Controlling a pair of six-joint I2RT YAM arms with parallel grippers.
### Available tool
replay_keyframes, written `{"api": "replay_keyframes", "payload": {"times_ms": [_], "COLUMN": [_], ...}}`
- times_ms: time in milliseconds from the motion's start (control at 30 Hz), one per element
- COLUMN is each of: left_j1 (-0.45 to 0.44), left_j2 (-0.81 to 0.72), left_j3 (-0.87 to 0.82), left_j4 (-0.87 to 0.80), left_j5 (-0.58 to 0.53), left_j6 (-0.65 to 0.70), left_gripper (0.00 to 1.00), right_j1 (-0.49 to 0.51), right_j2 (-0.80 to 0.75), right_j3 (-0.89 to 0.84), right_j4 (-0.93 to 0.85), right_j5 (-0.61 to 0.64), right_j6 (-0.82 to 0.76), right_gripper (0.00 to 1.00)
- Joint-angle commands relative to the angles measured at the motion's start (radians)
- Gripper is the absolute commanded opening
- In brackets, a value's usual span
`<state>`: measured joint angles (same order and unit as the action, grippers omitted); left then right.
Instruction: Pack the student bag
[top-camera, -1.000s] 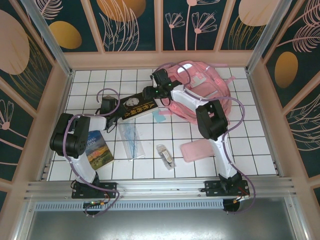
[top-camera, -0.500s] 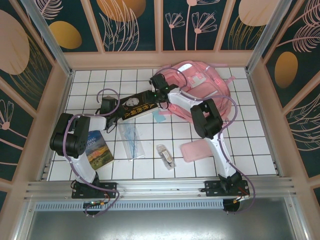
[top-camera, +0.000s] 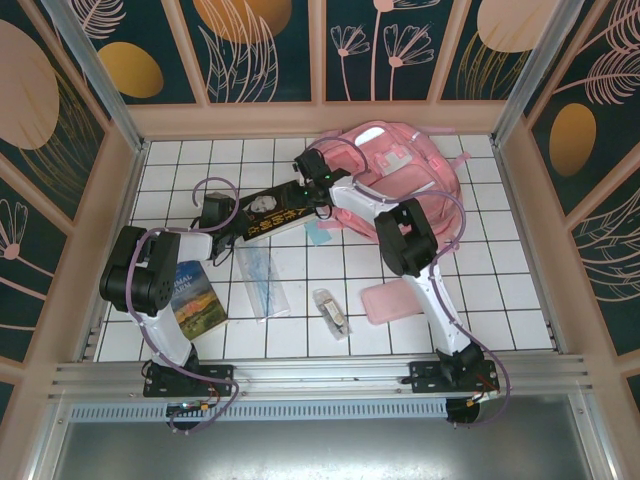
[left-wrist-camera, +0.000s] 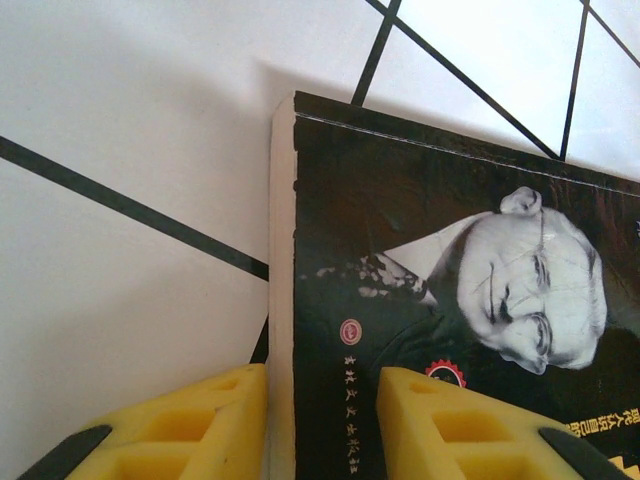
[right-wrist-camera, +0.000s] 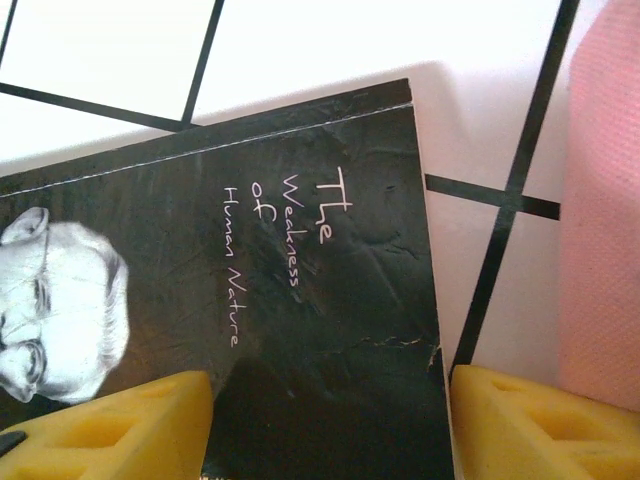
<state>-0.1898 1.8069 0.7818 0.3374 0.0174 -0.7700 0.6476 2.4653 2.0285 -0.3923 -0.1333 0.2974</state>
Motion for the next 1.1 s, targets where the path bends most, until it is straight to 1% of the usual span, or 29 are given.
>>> {"api": "replay_keyframes", "payload": {"times_ms": [0,167,267,367,500,567,700,767,933,1067], "left_j1": [-0.016,-0.015,-0.016,-0.015,-0.015,-0.015,-0.015,-0.016,-0.016,-0.017], "left_j2": [0.059,0.071,0.074,0.071,0.064,0.061,0.057,0.055,0.055,0.062], "left_j3": [-0.018,-0.019,-0.019,-0.021,-0.028,-0.032,-0.036,-0.036,-0.035,-0.037], "left_j4": [-0.068,-0.054,-0.055,-0.056,-0.052,-0.053,-0.054,-0.055,-0.051,-0.039], "left_j5": [0.102,0.110,0.110,0.109,0.110,0.107,0.106,0.105,0.104,0.113], "left_j6": [-0.029,-0.040,-0.040,-0.039,-0.040,-0.039,-0.039,-0.039,-0.042,-0.050], "left_gripper": [0.36,0.36,0.36,0.36,0.36,0.36,0.36,0.36,0.36,0.36], "right_j1": [0.009,-0.020,-0.039,-0.046,-0.050,-0.059,-0.077,-0.083,-0.086,-0.082], "right_j2": [-0.050,-0.186,-0.209,-0.200,-0.165,-0.148,-0.127,-0.122,-0.084,-0.060], "right_j3": [-0.048,-0.152,-0.165,-0.183,-0.186,-0.184,-0.187,-0.189,-0.142,-0.125], "right_j4": [0.031,0.149,0.172,0.209,0.227,0.232,0.241,0.243,0.173,0.150], "right_j5": [-0.160,-0.308,-0.373,-0.421,-0.435,-0.439,-0.450,-0.453,-0.434,-0.439], "right_j6": [0.037,0.111,0.145,0.176,0.216,0.239,0.288,0.309,0.330,0.335], "right_gripper": [0.64,0.63,0.62,0.61,0.58,0.54,0.39,0.35,0.36,0.37]}}
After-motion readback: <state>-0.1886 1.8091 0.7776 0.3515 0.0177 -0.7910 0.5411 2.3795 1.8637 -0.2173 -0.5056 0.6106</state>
